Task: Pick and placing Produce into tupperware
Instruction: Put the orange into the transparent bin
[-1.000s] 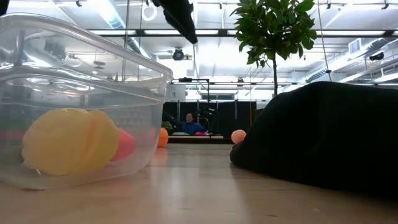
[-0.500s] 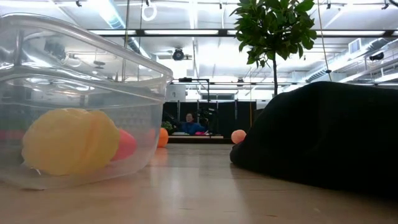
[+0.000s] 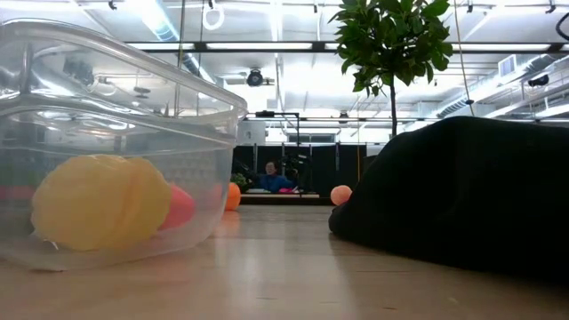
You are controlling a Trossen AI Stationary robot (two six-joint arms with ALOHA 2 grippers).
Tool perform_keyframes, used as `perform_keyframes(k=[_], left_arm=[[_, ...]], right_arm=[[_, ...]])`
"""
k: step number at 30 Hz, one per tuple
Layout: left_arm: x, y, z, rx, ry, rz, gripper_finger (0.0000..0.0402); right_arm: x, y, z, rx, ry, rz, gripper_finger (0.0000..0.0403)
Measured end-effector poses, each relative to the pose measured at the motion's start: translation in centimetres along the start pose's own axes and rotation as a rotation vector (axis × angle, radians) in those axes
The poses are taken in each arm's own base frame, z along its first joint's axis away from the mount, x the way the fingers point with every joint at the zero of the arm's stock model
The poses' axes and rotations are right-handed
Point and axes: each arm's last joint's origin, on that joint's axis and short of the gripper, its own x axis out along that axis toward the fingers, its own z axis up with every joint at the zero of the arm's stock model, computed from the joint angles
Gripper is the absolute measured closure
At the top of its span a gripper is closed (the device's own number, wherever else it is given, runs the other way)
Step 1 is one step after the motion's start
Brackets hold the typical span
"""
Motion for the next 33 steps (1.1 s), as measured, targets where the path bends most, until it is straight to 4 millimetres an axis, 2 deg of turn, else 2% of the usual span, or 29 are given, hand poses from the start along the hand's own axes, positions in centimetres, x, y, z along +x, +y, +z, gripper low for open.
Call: perform_keyframes(k=[5, 8, 10, 12, 15, 19, 22, 27, 30, 33], left_arm=[[-5.1, 1.4, -2.3, -0.045, 0.099, 0.064, 0.0304], [-8.2, 2.0, -3.4, -0.099, 0.186, 0.096, 0.0313], [-10.3, 2.1, -3.5, -0.136, 0.185, 0.112, 0.0319], [-12.3, 1.8, -2.9, -0.142, 0.072, 0.106, 0.0326], [-14.4, 1.0, -2.2, -0.146, 0.104, 0.147, 0.0337], [-16.2, 0.4, -0.6, -0.127, 0.105, 0.144, 0.0348], [-18.3, 0.1, 1.6, -0.092, 0.086, 0.164, 0.0353], [-23.4, -0.6, 4.7, -0.106, 0.076, 0.193, 0.0361], [-26.2, -1.0, 5.7, -0.131, 0.086, 0.235, 0.0367], [-28.0, -1.3, 6.4, -0.162, 0.086, 0.258, 0.0373]], right_arm=[[-0.3, 0.7, 1.2, -0.012, -0.027, 0.022, 0.038], [-0.2, 0.7, 1.1, -0.012, -0.024, 0.018, 0.038], [0.0, 0.7, 0.9, -0.012, -0.024, 0.008, 0.038], [0.1, 0.7, 0.8, -0.006, -0.029, -0.009, 0.038], [0.2, 0.6, 0.8, -0.005, -0.051, -0.043, 0.038], [0.4, 0.4, 1.0, 0.015, -0.086, -0.083, 0.038], [0.6, 0.1, 1.2, 0.033, -0.105, -0.106, 0.038], [1.5, -0.2, 1.2, 0.039, -0.122, -0.151, 0.038], [2.5, -0.4, 0.6, 0.055, -0.118, -0.185, 0.038], [4.1, -0.6, -0.9, 0.101, -0.106, -0.243, 0.038]])
